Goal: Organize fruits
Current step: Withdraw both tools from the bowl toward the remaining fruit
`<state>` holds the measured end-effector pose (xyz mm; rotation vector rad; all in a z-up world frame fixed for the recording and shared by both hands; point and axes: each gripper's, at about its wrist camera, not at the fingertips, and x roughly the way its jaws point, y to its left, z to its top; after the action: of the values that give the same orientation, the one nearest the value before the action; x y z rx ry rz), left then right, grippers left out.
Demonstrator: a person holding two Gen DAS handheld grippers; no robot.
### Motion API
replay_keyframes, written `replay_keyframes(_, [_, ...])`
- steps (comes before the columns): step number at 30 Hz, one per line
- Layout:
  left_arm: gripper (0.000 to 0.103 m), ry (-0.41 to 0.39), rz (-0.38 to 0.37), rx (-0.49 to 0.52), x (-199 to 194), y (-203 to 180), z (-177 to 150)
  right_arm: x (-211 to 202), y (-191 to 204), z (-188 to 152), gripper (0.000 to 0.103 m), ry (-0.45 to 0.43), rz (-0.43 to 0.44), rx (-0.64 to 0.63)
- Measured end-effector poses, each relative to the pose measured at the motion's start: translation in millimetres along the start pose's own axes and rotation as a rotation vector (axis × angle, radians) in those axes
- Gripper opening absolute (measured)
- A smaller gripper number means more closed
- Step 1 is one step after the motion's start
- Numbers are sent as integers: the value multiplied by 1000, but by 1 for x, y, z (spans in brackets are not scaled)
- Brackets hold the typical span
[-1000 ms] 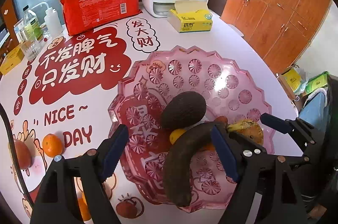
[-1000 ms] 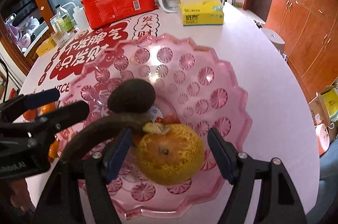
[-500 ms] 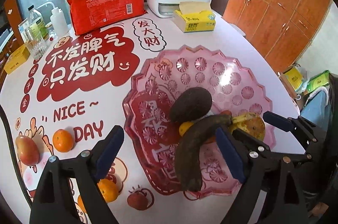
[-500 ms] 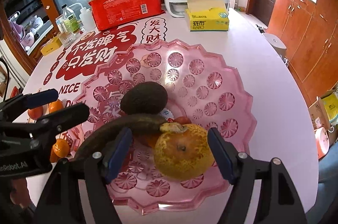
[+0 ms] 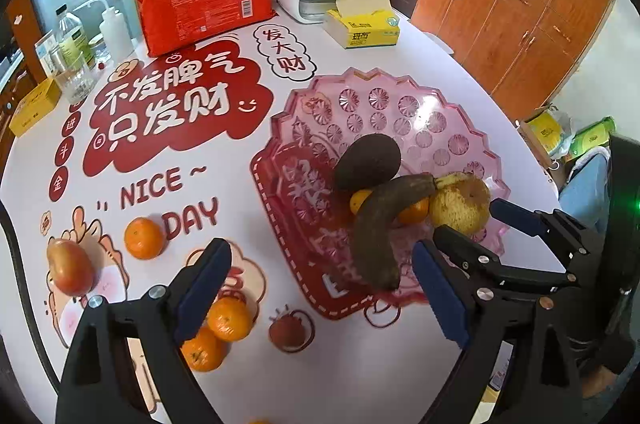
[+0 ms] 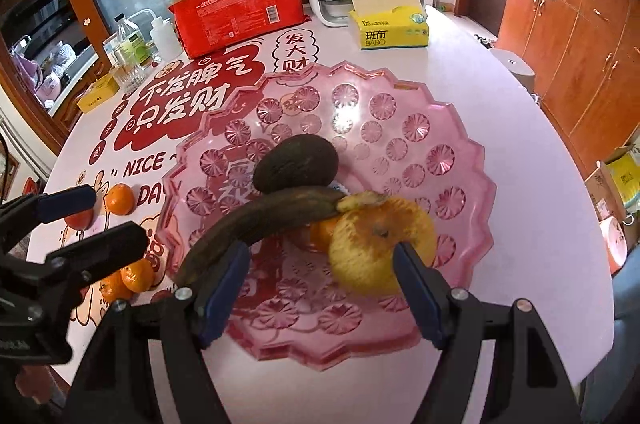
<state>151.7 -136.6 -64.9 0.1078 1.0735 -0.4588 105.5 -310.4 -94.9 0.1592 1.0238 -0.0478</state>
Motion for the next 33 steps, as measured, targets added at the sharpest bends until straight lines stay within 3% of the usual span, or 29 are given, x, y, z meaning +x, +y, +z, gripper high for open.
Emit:
replay_keyframes(19, [93, -68, 16, 23, -86, 79, -22, -52, 85, -7, 75, -103, 2, 20])
replay_keyframes(27, [93, -118, 75, -17, -118, 146, -30, -63, 134, -7, 75, -147, 15, 10])
replay_keyframes(33, [95, -106, 128, -82, -117, 205, -38, -51, 169, -14, 75, -120, 15, -17])
